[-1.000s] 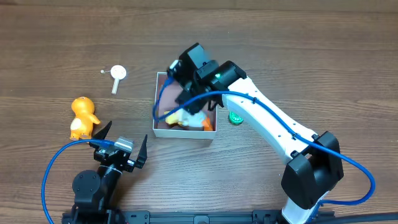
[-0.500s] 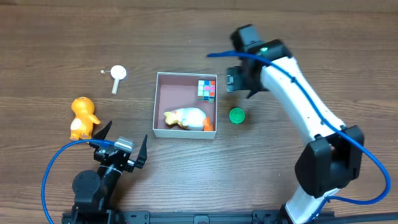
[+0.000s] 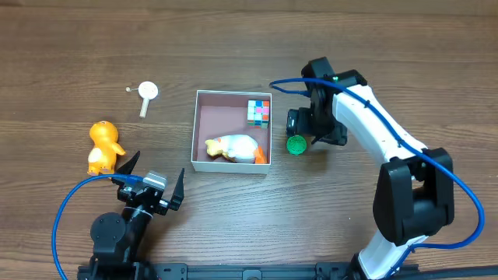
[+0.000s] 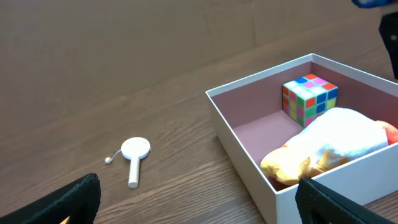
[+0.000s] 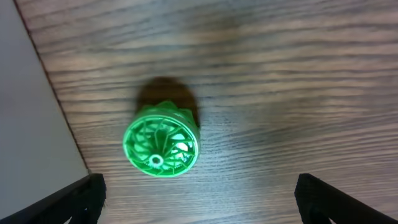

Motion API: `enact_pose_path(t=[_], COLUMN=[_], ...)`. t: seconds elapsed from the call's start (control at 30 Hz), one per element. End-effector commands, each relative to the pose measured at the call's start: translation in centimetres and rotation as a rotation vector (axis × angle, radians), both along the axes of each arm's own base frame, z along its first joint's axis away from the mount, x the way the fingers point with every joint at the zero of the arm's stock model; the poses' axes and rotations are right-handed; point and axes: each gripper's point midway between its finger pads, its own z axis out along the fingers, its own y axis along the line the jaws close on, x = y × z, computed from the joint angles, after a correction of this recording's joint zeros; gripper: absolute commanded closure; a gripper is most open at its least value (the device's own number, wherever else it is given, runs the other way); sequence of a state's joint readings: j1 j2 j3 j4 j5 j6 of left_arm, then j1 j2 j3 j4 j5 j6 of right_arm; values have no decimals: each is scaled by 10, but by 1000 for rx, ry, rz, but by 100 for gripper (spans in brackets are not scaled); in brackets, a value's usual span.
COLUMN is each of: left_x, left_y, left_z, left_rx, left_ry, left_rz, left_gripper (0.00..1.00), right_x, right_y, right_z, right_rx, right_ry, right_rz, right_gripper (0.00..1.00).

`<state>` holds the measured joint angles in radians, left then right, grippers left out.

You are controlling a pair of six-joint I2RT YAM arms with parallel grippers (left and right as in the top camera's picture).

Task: Pack container
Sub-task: 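Move the right gripper over the green round toy and descend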

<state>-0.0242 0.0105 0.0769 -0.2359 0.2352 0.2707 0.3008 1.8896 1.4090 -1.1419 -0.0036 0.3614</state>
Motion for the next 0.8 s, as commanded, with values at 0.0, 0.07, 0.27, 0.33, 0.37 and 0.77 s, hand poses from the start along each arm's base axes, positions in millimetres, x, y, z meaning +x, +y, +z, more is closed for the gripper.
enact_pose_path(t=[0.0,0.07,0.27,0.33,0.37,0.77], left_x=[0,0,0,0,0,0], left_y=[2,2,2,2,2,2], left_z=[0,0,0,0,0,0], left_rx=[14,14,14,14,14,14], left_ry=[-8,-7,-8,-8,-8,-7], left_rz=[7,8,8,8,8,8], left_gripper=[0,0,0,0,0,0], right_x=[-6,-10,-8,-7,-7,-3], right_y=[-1,0,11,16,19,20], right_z=[-10,-17,-26,-26,-26,-33], right_rx=[10,19,33,37,38,20], right_ry=[2,10,-27,-36,-41,-73], right_rz=[-37,-34,105,118,124,139], right_gripper=[0,0,0,0,0,0])
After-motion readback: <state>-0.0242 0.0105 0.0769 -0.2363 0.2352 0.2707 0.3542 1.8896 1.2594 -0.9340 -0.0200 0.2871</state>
